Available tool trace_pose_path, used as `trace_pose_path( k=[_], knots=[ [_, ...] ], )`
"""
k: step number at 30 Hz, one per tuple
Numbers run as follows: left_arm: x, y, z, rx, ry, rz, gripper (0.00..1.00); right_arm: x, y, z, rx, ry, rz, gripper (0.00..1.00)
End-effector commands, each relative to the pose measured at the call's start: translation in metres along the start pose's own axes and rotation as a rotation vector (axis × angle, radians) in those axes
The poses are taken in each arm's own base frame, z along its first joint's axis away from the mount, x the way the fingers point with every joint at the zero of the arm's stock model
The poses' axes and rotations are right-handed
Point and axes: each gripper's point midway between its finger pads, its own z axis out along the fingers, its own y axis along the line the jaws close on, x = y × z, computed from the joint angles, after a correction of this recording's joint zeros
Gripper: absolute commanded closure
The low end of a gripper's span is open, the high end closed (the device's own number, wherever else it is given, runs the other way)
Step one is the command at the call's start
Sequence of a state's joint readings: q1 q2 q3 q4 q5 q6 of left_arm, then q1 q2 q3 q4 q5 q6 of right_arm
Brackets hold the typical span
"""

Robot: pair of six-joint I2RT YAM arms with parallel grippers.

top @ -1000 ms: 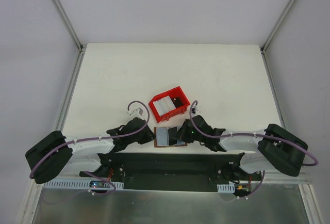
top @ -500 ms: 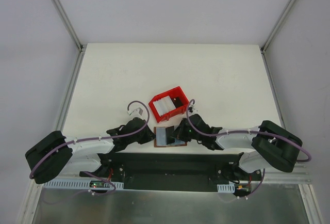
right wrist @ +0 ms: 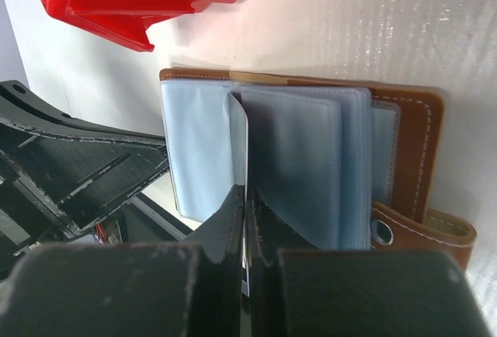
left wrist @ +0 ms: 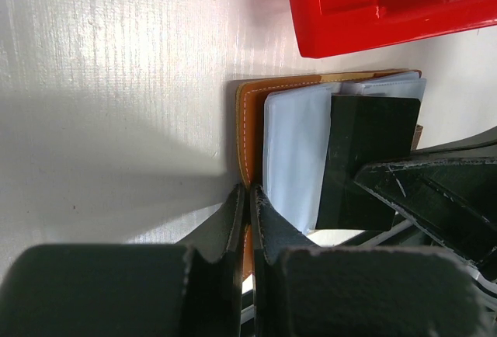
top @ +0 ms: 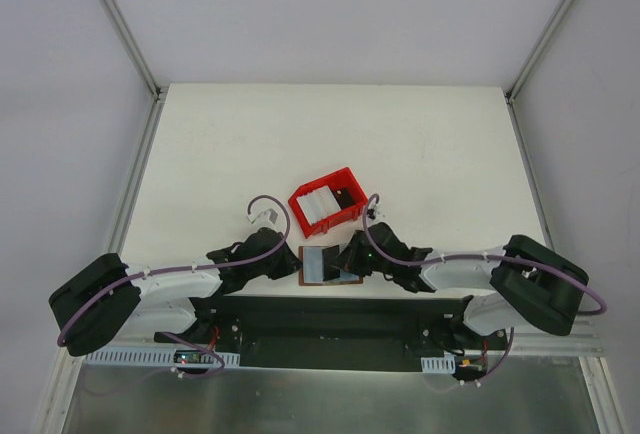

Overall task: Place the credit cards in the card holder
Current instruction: Insert the credit card into the card holder.

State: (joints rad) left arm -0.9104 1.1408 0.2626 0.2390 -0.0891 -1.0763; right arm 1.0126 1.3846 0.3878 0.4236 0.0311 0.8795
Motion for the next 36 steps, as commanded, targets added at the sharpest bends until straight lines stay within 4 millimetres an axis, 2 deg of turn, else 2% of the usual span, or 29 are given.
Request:
trace_pose_path(
  k=[1,8,13,15,22,24,28,36],
  knots=[
    [0.019,0.045,-0.002,-0.148,0.059,0.053,1.00,0.020,-0.021,0.006,0.078,0.071,-0.020,0.99],
    [0.019,0.046,-0.002,-0.147,0.054,0.051,1.00,0.031,-0.008,0.007,0.029,0.123,-0.002,0.99],
    [0.018,0.045,-0.002,-0.143,0.049,0.052,1.00,0.035,-0.008,0.008,0.034,0.132,0.011,0.99],
    [0.018,0.046,-0.003,-0.142,0.048,0.054,1.00,0.034,-0.015,0.006,0.048,0.119,0.027,0.99],
    [0.018,0.050,-0.003,-0.141,0.036,0.057,1.00,0.033,-0.023,0.003,0.114,0.126,-0.039,0.83],
    [0.020,0.051,-0.004,-0.136,0.042,0.053,1.00,0.018,-0.027,-0.001,0.162,0.062,-0.071,0.72],
    [0.018,0.052,-0.006,-0.126,0.025,0.051,1.00,0.001,-0.025,-0.013,0.240,0.021,-0.155,0.59],
    [0.018,0.046,-0.005,-0.113,0.037,0.058,1.00,-0.002,-0.024,-0.020,0.344,0.041,-0.255,0.53]
  ],
)
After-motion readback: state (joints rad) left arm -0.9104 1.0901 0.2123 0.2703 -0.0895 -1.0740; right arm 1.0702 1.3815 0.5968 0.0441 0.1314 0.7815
